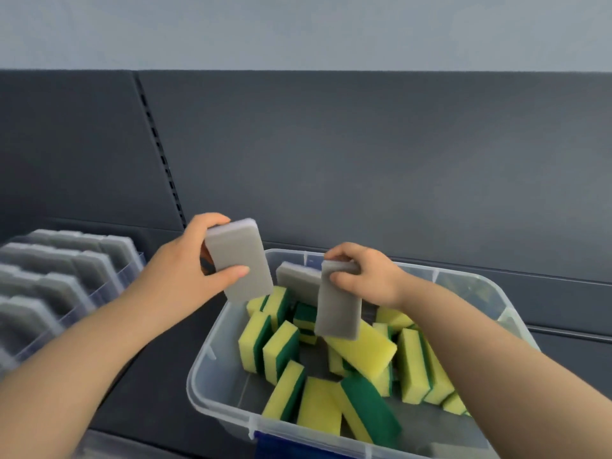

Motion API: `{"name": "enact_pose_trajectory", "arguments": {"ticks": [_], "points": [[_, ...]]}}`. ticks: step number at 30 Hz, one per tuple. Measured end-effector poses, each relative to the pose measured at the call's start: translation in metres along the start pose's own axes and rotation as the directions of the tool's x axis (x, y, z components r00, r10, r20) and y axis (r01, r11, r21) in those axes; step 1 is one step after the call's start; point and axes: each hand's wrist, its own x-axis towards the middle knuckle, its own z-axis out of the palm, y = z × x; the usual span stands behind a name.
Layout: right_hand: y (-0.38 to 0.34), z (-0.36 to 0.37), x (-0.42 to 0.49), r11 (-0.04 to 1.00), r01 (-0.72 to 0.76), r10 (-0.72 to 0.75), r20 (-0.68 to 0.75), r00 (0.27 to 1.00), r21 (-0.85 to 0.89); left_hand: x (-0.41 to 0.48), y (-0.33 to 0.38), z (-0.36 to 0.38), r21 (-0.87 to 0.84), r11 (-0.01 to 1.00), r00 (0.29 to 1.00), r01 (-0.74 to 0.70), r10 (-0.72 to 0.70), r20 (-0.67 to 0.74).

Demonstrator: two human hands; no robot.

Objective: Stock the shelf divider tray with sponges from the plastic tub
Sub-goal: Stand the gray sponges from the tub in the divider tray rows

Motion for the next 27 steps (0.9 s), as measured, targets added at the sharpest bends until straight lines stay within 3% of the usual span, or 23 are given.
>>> {"name": "enact_pose_trajectory", "arguments": {"ticks": [4, 7, 10, 12, 19, 24, 27], "points": [[0.006, 0.021, 0.026, 0.956, -0.076, 0.092, 0.042, 0.995, -0.283, -0.002, -0.001, 0.008, -0.076, 0.996, 0.998, 0.05, -0.047, 0.046], [0.009, 0.035, 0.032, 0.961, -0.156, 0.171, 0.046, 0.984, -0.229, -0.001, -0.005, 0.017, -0.096, 0.992, 0.993, 0.085, -0.077, 0.088], [0.01, 0.047, 0.032, 0.932, -0.153, 0.229, 0.207, 0.951, -0.328, -0.001, -0.009, 0.022, -0.104, 0.989, 0.988, 0.106, -0.093, 0.121], [0.009, 0.05, 0.029, 0.924, -0.146, 0.22, 0.181, 0.959, -0.352, -0.001, -0.011, 0.023, -0.1, 0.989, 0.986, 0.109, -0.095, 0.133], [0.008, -0.003, -0.001, 1.0, 0.016, -0.014, -0.119, 0.993, 0.018, 0.006, -0.007, 0.018, -0.123, 0.988, 0.987, 0.09, -0.072, 0.144], [0.018, -0.043, -0.031, 0.993, -0.114, 0.115, -0.236, 0.965, 0.018, 0.017, 0.013, 0.033, -0.223, 0.972, 0.982, 0.076, -0.034, 0.187], [0.022, -0.056, -0.049, 0.973, -0.194, 0.223, -0.279, 0.934, 0.128, 0.024, 0.029, 0.046, -0.291, 0.955, 0.979, 0.058, 0.002, 0.203]]}}
